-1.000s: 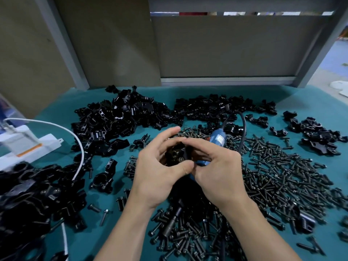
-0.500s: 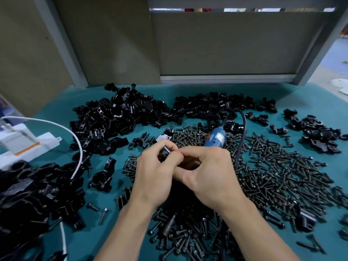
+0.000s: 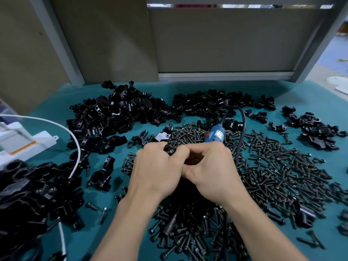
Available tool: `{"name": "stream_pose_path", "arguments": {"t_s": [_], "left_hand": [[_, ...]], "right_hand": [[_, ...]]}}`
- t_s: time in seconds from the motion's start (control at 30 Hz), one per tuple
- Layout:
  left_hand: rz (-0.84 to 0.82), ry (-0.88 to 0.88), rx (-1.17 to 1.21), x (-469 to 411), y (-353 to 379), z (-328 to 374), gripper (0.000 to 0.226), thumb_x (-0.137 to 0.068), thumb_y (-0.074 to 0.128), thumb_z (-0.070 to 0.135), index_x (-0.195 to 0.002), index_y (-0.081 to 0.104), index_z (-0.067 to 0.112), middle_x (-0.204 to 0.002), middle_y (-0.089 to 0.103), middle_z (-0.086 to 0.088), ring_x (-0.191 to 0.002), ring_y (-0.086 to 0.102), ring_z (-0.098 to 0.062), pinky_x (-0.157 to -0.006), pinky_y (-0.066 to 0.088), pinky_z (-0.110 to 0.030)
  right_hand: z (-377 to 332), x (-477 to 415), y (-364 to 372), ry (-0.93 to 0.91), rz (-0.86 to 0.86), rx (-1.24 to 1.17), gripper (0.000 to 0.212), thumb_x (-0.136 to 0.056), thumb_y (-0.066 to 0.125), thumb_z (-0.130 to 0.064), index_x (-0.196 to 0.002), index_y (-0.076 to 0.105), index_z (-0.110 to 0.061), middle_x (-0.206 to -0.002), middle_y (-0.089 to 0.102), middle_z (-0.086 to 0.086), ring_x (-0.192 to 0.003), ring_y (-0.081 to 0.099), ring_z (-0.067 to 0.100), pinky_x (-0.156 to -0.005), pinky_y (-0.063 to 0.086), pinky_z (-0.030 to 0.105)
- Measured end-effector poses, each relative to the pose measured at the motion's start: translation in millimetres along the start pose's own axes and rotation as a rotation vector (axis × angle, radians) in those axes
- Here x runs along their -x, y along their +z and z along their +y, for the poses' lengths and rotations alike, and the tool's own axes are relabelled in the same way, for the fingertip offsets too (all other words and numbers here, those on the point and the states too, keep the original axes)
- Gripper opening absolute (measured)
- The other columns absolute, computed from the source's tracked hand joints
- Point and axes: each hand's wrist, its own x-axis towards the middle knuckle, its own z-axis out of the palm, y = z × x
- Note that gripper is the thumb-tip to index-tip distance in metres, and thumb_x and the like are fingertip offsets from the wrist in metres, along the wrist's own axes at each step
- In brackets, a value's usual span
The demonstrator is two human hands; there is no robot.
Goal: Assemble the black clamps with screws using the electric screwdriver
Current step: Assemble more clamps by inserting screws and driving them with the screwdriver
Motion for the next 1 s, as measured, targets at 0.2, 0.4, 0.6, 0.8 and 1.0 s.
{"name": "stream_pose_path", "arguments": {"t_s": [0.2, 0.4, 0.6, 0.8, 1.0], "left_hand": [[-0.035, -0.140, 0.059, -5, 0, 2, 0.047, -0.064, 0.058, 0.053, -0.045, 0.044, 0.013, -0.038, 0.038, 0.005, -0.038, 0.035, -0.010, -0.036, 0.027, -0.024], [-0.038, -0.513, 0.956, -4, 0, 8, 0.048, -0.093, 0.055, 0.042, -0.055, 0.068, 0.016, -0.049, 0.044, 0.003, -0.033, 0.026, -0.009, -0.033, 0.020, -0.019], [-0.178, -0.727, 1.452, -5, -5, 6, 0.055, -0.107, 0.042, 0.056, -0.087, 0.060, 0.008, -0.056, 0.040, 0.002, -0.036, 0.031, -0.007, -0.031, 0.024, -0.018], [-0.273, -0.676, 1.541, -2, -3, 6, 0.055, -0.108, 0.036, 0.055, -0.104, 0.055, 0.003, -0.073, 0.049, -0.005, -0.053, 0.037, -0.011, -0.046, 0.035, -0.023], [-0.394, -0.531, 1.408, 2, -4, 2, 0.072, -0.105, 0.037, 0.054, -0.132, 0.058, -0.009, -0.107, 0.070, -0.018, -0.117, 0.065, -0.037, -0.113, 0.048, -0.051]], "right_hand": [[2, -1, 0, 0.051, 0.042, -0.018, 0.013, -0.074, 0.091, -0.023, -0.075, 0.079, -0.029, -0.062, 0.070, -0.006, -0.053, 0.056, 0.001, -0.049, 0.046, 0.015], [3, -5, -5, 0.046, 0.078, -0.222, 0.047, -0.065, 0.096, -0.011, -0.104, 0.079, -0.031, -0.080, 0.074, -0.001, -0.062, 0.060, 0.009, -0.068, 0.059, 0.031], [5, -2, 7, 0.016, 0.101, -0.265, 0.025, -0.073, 0.091, -0.030, -0.094, 0.077, -0.032, -0.073, 0.076, -0.003, -0.063, 0.070, 0.018, -0.063, 0.057, 0.024], [4, 0, 6, 0.074, 0.087, -0.361, 0.014, -0.086, 0.084, -0.017, -0.096, 0.074, -0.019, -0.073, 0.078, 0.003, -0.063, 0.077, 0.023, -0.065, 0.063, 0.035], [4, 0, 6, 0.032, 0.169, -0.161, 0.029, -0.076, 0.090, -0.026, -0.097, 0.073, -0.037, -0.078, 0.074, -0.010, -0.067, 0.070, 0.013, -0.072, 0.061, 0.030]]}}
